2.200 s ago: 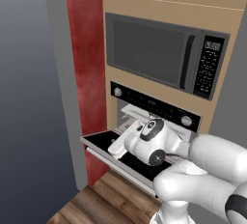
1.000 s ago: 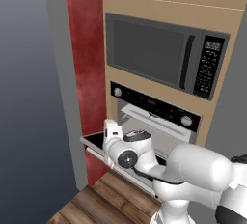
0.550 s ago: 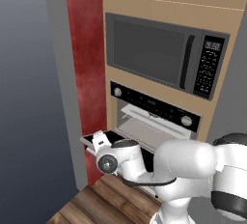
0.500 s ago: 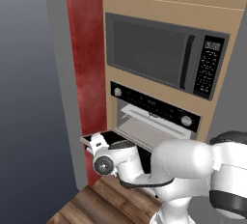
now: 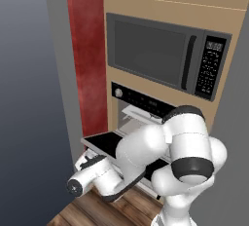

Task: Place the fish on the top rack of the oven, and slide the tray back inside. Close the oven door.

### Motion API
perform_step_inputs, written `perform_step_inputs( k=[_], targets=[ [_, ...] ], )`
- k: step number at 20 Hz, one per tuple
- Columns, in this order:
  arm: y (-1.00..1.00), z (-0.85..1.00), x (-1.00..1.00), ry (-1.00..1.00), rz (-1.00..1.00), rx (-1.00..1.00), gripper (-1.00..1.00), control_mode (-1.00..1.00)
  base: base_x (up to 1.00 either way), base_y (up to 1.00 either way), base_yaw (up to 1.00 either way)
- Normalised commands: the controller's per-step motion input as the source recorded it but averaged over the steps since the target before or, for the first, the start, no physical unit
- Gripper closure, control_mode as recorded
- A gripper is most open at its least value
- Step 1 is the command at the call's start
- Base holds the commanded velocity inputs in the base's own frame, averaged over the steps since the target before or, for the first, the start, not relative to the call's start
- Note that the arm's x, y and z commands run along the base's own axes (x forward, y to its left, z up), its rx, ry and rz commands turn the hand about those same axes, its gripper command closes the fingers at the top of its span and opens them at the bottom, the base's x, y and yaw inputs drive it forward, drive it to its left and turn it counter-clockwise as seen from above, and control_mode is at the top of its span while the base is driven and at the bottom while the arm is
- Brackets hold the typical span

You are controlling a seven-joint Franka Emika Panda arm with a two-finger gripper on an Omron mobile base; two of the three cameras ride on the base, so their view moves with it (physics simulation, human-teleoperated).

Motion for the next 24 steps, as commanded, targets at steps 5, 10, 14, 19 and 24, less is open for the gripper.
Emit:
perform_step_inputs(
  k=[5,10,14,19,24],
  targets=[
    [0.00,-0.73,0.00,-0.01,-0.12,-0.43,-1.00,-1.00,0.00,0.00,0.00],
    [0.00,-0.87,0.00,-0.09,-0.16,-0.41,-1.00,-1.00,0.00,0.00,0.00],
    [0.03,-0.98,0.01,-0.13,-0.16,-0.42,-1.00,-1.00,0.00,0.00,0.00],
    [0.46,-1.00,0.00,-0.09,-0.14,-0.28,-1.00,-1.00,0.00,0.00,0.00],
    [0.39,-0.67,0.24,-0.05,-0.12,-0.04,-1.00,-1.00,0.00,0.00,0.00]
  ],
)
